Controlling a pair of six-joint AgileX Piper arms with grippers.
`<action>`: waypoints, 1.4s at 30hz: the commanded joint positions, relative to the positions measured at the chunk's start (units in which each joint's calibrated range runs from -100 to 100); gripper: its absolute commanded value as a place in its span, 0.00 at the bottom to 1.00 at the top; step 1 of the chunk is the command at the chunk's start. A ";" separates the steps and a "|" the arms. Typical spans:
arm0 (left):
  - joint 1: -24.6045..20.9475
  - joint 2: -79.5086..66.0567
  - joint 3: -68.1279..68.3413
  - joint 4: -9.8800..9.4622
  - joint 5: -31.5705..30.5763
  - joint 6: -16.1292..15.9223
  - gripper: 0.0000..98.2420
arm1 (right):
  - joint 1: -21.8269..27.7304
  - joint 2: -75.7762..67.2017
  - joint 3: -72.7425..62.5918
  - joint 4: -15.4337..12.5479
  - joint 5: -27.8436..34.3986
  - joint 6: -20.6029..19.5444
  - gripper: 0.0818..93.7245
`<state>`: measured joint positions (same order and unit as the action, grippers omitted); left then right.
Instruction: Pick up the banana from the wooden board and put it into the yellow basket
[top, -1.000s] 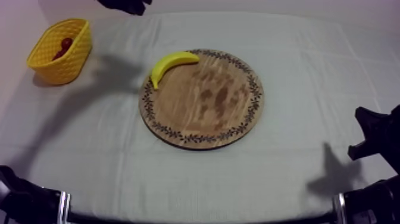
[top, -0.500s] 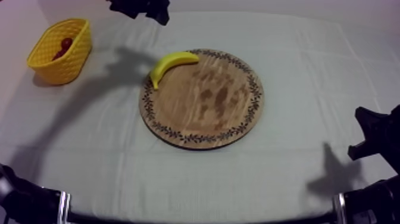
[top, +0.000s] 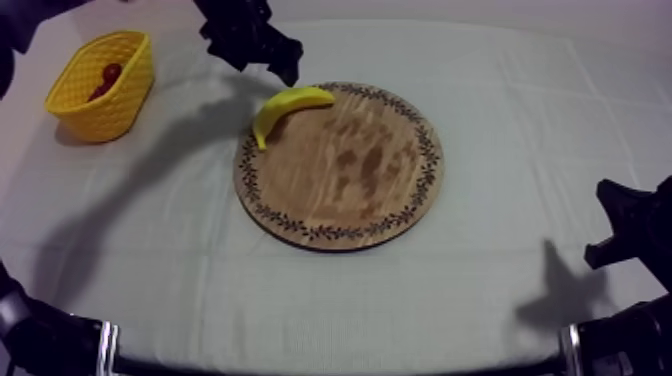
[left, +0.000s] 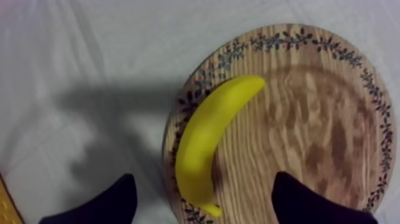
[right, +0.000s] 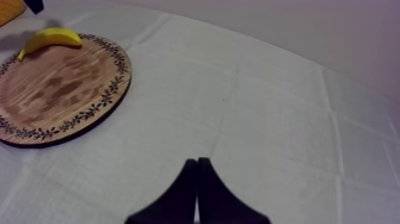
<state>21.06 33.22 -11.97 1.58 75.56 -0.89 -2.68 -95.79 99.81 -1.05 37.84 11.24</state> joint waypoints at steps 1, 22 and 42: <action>0.08 2.65 -0.55 0.15 -0.25 -0.21 0.86 | 0.00 0.03 -0.03 0.00 -0.02 0.02 0.00; 0.78 15.97 -9.79 0.16 -0.52 -1.46 0.50 | 0.00 0.03 -0.03 0.00 -0.02 0.02 0.00; 0.00 1.51 -2.53 -2.20 4.62 2.16 0.10 | 0.08 0.03 -0.03 0.00 -0.02 0.02 0.00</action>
<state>21.15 40.48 -16.79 0.00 79.94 0.70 -2.61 -95.79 99.81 -1.05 37.76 11.24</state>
